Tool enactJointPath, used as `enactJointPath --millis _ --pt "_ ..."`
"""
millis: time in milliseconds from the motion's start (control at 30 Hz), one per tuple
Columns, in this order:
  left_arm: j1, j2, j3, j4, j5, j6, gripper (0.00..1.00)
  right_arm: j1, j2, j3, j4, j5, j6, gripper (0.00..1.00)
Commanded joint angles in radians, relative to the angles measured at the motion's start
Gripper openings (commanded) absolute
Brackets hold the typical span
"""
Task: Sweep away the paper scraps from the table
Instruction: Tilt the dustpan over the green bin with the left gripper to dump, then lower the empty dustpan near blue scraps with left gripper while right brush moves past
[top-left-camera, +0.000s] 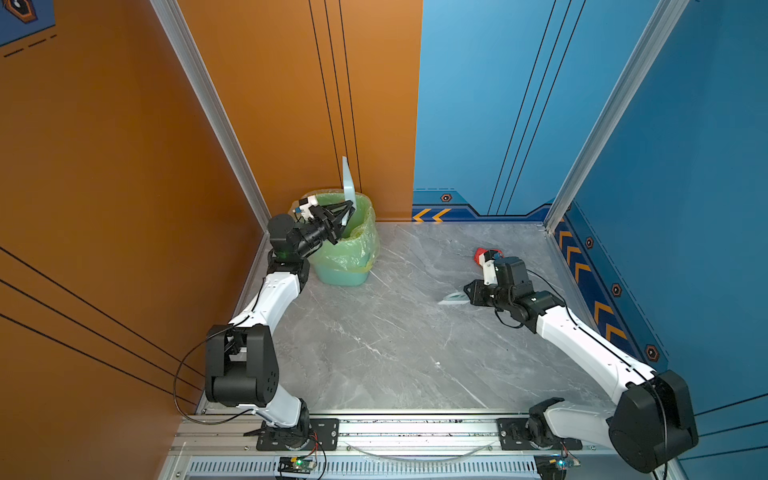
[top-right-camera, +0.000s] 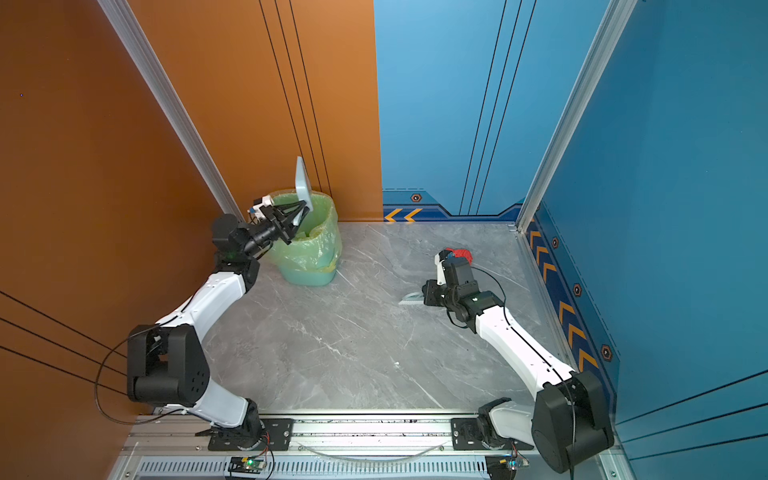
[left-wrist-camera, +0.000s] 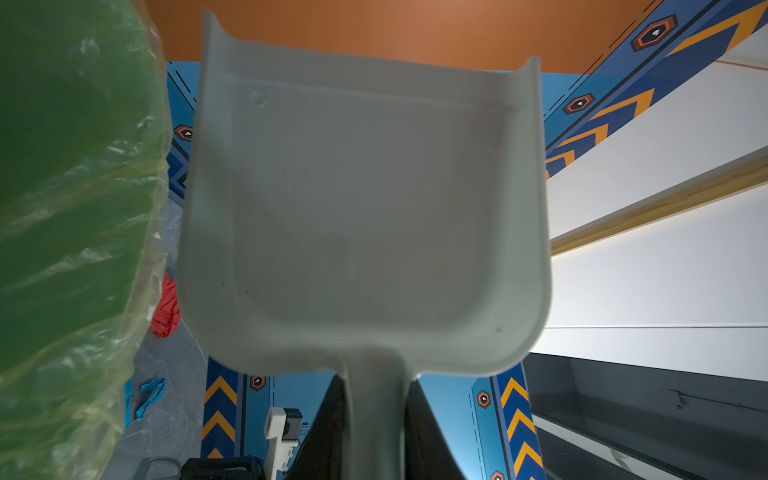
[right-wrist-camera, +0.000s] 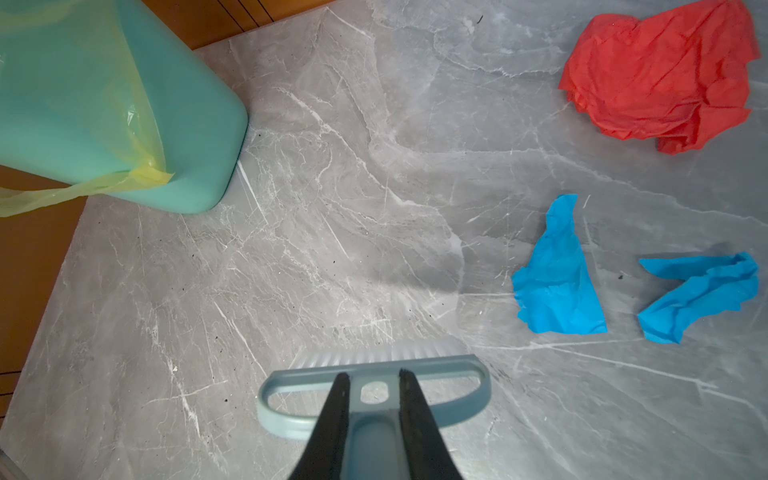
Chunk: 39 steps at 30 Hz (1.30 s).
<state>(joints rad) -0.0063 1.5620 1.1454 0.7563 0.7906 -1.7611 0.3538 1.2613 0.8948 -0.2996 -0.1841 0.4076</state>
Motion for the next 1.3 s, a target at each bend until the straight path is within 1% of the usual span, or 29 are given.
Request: enactJointPath --millis 0,267,333,367,433,533,600,700,800,867,933,1067,1167,1267 --pt "0.010 0.004 -0.010 0.066 0.011 -0.015 0.00 0.007 0.011 0.024 -0.016 0.017 -0.018 0.00" --pt "0.005 0.000 0.020 0.064 0.019 0.006 0.00 0.010 0.006 0.027 -0.011 0.028 -0.018 0.00" --pt "-0.003 0.001 0.036 0.045 0.025 0.037 0.00 0.011 0.000 0.028 -0.010 0.040 -0.016 0.00" --pt "-0.008 -0.003 0.052 0.013 0.029 0.074 0.00 0.011 -0.003 0.028 -0.010 0.047 -0.015 0.00" --pt "-0.019 -0.018 0.084 -0.124 0.031 0.194 0.00 0.011 -0.013 0.027 -0.008 0.059 -0.015 0.00" --pt "-0.045 -0.062 0.161 -0.472 -0.018 0.473 0.00 0.011 -0.030 0.029 -0.010 0.079 -0.015 0.00" --pt "-0.075 -0.084 0.243 -0.732 -0.090 0.679 0.00 0.012 -0.046 0.029 -0.009 0.106 -0.011 0.00" --pt "-0.129 -0.094 0.338 -0.980 -0.206 0.869 0.00 0.010 -0.068 0.030 -0.011 0.153 -0.010 0.00" --pt "-0.180 -0.090 0.371 -1.060 -0.273 0.957 0.00 0.005 -0.089 0.035 -0.014 0.212 -0.006 0.00" --pt "-0.220 -0.086 0.382 -1.094 -0.326 1.010 0.00 -0.001 -0.099 0.041 -0.021 0.275 0.004 0.00" --pt "-0.271 -0.079 0.397 -1.131 -0.387 1.080 0.00 -0.010 -0.109 0.049 -0.034 0.335 0.013 0.00" --pt "-0.399 -0.054 0.452 -1.231 -0.535 1.261 0.00 -0.043 -0.119 0.063 -0.055 0.446 0.025 0.00" --pt "-0.492 -0.022 0.501 -1.313 -0.643 1.384 0.00 -0.095 -0.120 0.073 -0.056 0.472 0.042 0.00" --pt "-0.567 0.007 0.519 -1.366 -0.740 1.465 0.00 -0.154 -0.116 0.075 -0.050 0.495 0.067 0.00"
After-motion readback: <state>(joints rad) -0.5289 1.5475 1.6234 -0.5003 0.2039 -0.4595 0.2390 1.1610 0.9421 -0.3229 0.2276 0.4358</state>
